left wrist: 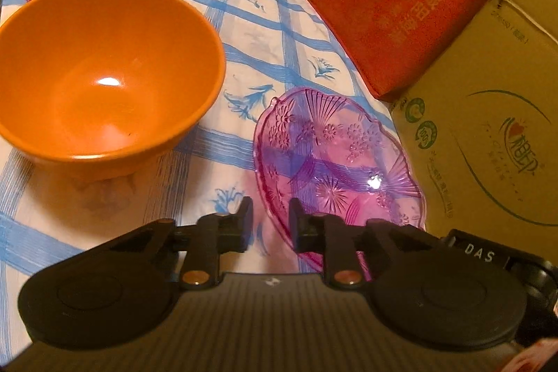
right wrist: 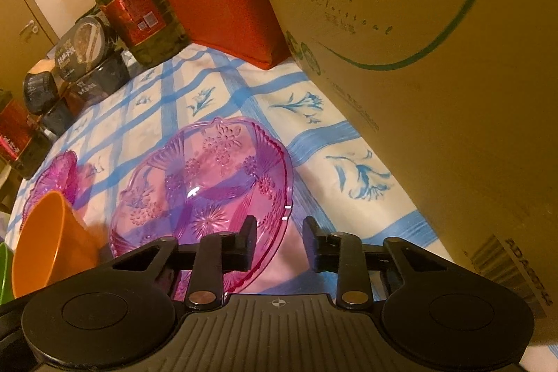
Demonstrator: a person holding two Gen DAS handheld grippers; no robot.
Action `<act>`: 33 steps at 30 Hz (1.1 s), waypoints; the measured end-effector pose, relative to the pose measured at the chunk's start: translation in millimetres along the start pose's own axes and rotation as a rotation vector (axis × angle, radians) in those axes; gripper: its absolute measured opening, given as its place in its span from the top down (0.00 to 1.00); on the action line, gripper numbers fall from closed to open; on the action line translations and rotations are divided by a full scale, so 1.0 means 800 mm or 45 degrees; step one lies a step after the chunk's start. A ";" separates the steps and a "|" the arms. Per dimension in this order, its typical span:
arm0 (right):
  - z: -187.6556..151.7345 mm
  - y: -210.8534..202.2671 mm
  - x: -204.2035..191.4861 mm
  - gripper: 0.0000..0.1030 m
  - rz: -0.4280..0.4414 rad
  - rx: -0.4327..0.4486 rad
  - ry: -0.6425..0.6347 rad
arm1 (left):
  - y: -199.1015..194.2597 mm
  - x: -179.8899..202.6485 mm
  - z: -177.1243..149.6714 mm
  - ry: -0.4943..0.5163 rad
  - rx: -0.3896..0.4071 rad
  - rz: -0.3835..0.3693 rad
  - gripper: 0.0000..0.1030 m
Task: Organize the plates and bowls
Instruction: 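Close the left tool on that pink plate rim while the right tool grips it too, then lift the pink plate with both tools and carry it to the stacked plates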
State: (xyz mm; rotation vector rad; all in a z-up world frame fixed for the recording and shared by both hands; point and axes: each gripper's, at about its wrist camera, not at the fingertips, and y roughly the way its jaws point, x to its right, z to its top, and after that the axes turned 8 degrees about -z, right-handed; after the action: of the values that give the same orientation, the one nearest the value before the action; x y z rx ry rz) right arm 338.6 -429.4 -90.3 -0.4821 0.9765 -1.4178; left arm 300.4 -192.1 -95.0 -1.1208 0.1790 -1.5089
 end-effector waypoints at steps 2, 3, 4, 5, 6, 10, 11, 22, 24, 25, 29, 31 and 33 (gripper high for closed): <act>0.001 0.004 0.000 0.74 0.003 -0.007 0.005 | 0.001 0.000 0.001 0.009 0.004 0.005 0.89; 0.002 0.005 0.000 0.77 0.005 -0.010 0.006 | 0.001 0.000 0.001 0.009 0.005 0.003 0.89; 0.002 0.006 0.000 0.80 0.007 -0.012 0.006 | 0.001 0.000 0.001 0.011 0.005 0.003 0.89; 0.002 0.008 0.000 0.82 0.009 -0.016 0.006 | 0.001 0.000 0.001 0.013 0.005 0.002 0.89; 0.001 0.009 0.000 0.86 0.009 -0.018 0.006 | 0.001 0.000 0.000 0.016 0.006 0.001 0.89; 0.000 0.006 0.001 0.91 0.006 -0.013 0.014 | -0.001 -0.001 -0.001 0.024 0.007 0.001 0.89; -0.001 0.004 0.001 0.91 0.006 -0.011 0.011 | -0.002 -0.001 -0.001 0.025 0.003 0.000 0.89; -0.026 -0.048 0.004 0.91 0.009 0.019 0.061 | -0.041 0.007 -0.008 0.079 -0.012 -0.034 0.89; -0.034 -0.062 0.004 0.91 0.011 0.029 0.080 | -0.052 0.008 -0.010 0.090 -0.016 -0.043 0.89; -0.039 -0.069 0.004 0.91 0.013 0.034 0.090 | -0.058 0.008 -0.011 0.099 -0.015 -0.047 0.89; -0.053 -0.100 -0.001 0.91 0.036 0.058 0.121 | -0.087 0.006 -0.015 0.117 -0.005 -0.065 0.89; -0.058 -0.114 -0.005 0.91 0.047 0.074 0.126 | -0.103 0.004 -0.017 0.128 0.005 -0.071 0.89; -0.064 -0.128 -0.011 0.91 0.061 0.090 0.131 | -0.121 0.002 -0.018 0.143 0.020 -0.075 0.89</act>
State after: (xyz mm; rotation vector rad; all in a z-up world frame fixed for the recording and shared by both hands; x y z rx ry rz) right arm 237.8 -422.6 -34.9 -0.3346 1.0097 -1.4404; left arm 224.6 -170.7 -37.7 -1.0367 0.2124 -1.6244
